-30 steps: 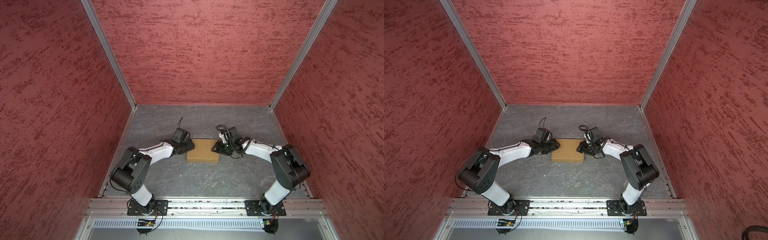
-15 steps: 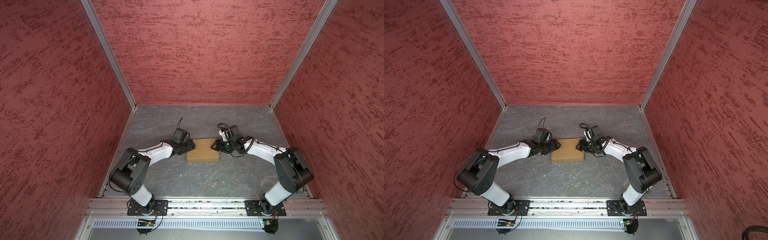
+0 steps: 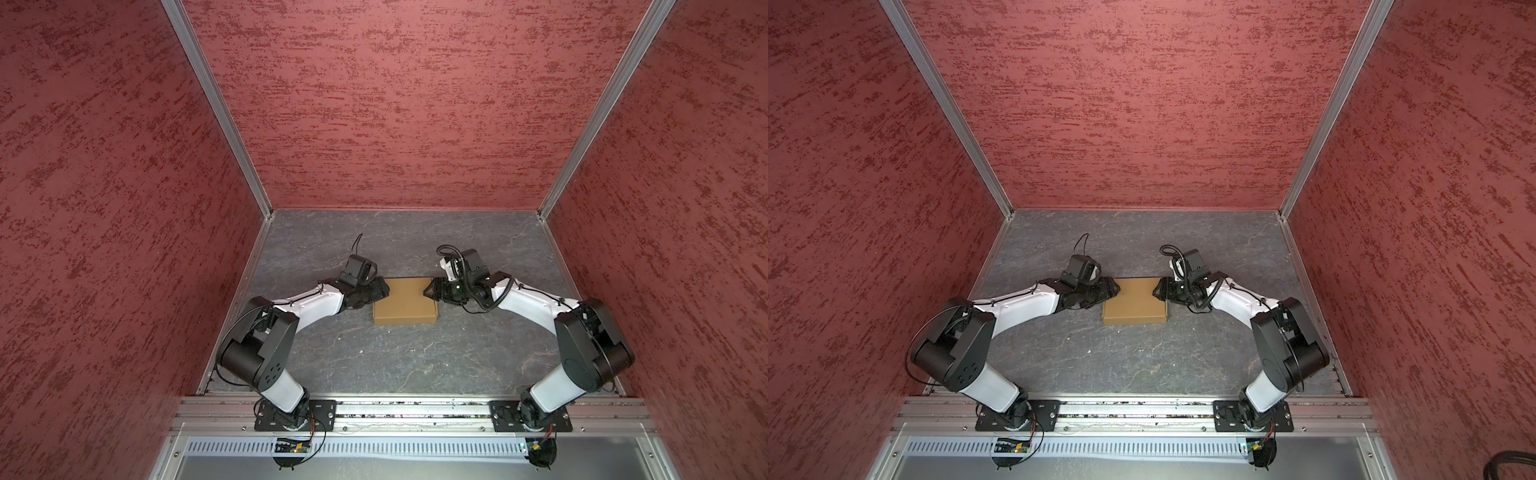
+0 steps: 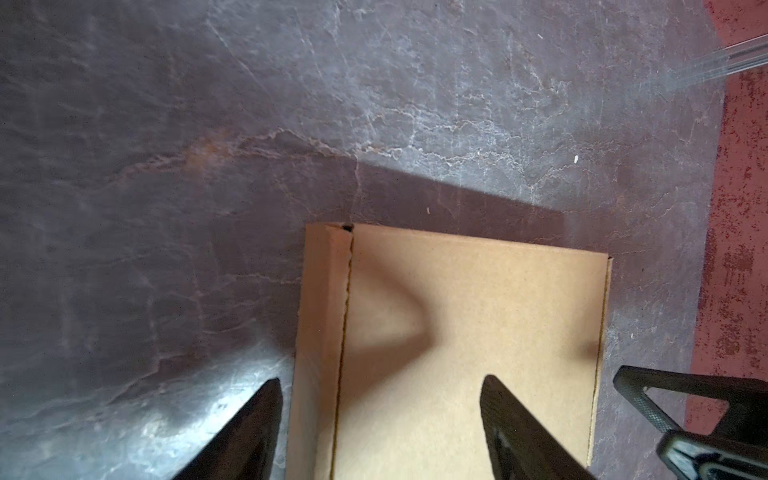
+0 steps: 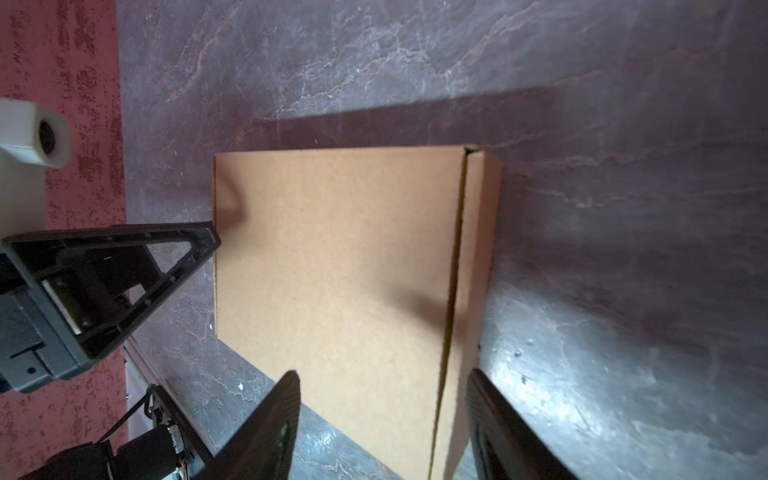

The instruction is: Fold the paper box

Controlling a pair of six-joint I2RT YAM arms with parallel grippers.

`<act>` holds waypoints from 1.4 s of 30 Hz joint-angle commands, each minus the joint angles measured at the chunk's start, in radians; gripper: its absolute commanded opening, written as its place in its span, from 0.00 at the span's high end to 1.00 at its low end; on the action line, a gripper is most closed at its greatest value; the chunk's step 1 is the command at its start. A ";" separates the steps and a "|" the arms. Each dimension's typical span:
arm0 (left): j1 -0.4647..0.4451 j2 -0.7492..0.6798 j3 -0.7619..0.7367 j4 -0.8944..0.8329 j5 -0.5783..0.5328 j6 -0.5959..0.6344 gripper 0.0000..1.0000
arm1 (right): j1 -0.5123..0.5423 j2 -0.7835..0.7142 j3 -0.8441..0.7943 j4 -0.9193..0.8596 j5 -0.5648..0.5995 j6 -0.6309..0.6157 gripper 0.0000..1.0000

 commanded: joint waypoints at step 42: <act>0.415 -0.284 -0.184 0.273 -0.339 0.437 0.00 | -0.126 -0.820 -0.614 0.509 1.088 -0.218 0.01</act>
